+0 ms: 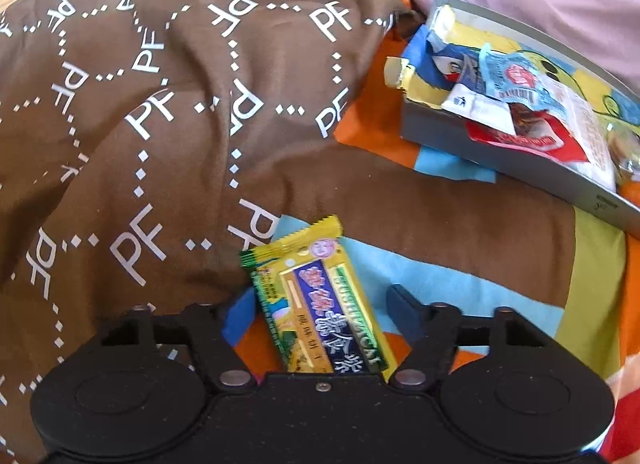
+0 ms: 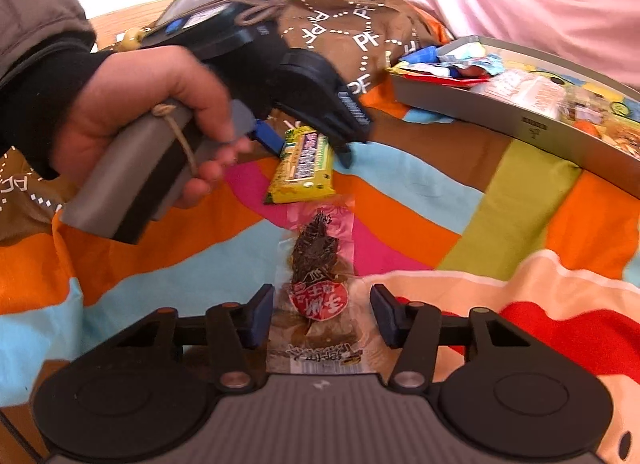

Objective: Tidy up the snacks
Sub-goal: 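Close the left tool on the yellow-green cracker packet while the right tool grasps the jerky packet, then lift the cracker packet and jerky packet off the bedspread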

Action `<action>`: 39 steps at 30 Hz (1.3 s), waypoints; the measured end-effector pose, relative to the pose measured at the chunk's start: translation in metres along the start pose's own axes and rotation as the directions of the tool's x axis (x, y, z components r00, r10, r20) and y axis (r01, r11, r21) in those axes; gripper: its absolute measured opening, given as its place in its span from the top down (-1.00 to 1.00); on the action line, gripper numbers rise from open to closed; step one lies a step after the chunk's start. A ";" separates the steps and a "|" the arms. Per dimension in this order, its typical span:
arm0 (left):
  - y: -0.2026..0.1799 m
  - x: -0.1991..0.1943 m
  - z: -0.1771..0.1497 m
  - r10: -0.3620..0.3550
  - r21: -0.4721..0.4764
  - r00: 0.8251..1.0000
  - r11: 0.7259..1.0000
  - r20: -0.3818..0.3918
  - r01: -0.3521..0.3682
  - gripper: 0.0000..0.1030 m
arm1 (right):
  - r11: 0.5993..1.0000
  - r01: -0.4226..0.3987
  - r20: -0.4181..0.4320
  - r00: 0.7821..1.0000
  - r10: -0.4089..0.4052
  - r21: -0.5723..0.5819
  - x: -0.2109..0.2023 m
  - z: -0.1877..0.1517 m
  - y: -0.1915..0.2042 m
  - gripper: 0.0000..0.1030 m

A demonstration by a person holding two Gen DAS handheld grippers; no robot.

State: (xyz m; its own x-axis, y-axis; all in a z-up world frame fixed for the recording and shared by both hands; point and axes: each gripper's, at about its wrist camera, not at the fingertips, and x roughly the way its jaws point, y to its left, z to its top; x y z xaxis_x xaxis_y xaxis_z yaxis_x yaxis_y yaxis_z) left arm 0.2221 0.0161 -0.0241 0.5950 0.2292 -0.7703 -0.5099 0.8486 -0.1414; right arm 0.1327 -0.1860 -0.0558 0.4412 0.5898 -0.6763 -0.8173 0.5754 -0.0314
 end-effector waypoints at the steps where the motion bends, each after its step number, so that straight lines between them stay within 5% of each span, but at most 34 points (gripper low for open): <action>1: 0.002 -0.001 -0.001 -0.006 -0.001 1.000 1.000 0.004 0.006 -0.22 | 1.000 0.008 0.001 1.000 -0.008 0.004 -0.001 -0.001 -0.001 -0.09; 10: 0.013 -0.008 -0.012 -0.121 0.123 0.993 0.985 0.000 0.120 -0.14 | 0.991 0.093 -0.013 0.996 -0.092 0.094 -0.002 -0.002 -0.019 -0.10; 17: 0.007 -0.023 -0.038 -0.234 0.329 0.969 0.912 -0.077 0.246 -0.04 | 0.985 0.115 -0.020 0.993 -0.113 0.132 -0.005 -0.005 -0.026 -0.10; 23: -0.001 -0.036 -0.056 -0.283 0.368 0.950 0.876 -0.130 0.311 -0.02 | 0.983 0.128 -0.036 0.992 -0.125 0.130 -0.010 -0.006 -0.024 -0.08; 39: 0.000 -0.037 -0.059 -0.273 0.399 0.952 0.865 -0.137 0.305 -0.21 | 0.980 0.146 -0.039 0.989 -0.142 0.137 -0.003 -0.003 -0.026 -0.31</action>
State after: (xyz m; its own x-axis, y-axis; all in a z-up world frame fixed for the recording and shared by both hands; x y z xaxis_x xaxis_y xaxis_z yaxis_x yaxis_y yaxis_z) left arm 0.1632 -0.0202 -0.0321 0.6207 -0.0787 -0.7801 -0.0117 0.9939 -0.1095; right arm 0.1514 -0.2043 -0.0549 0.5379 0.4796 -0.6934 -0.6857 0.7274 -0.0288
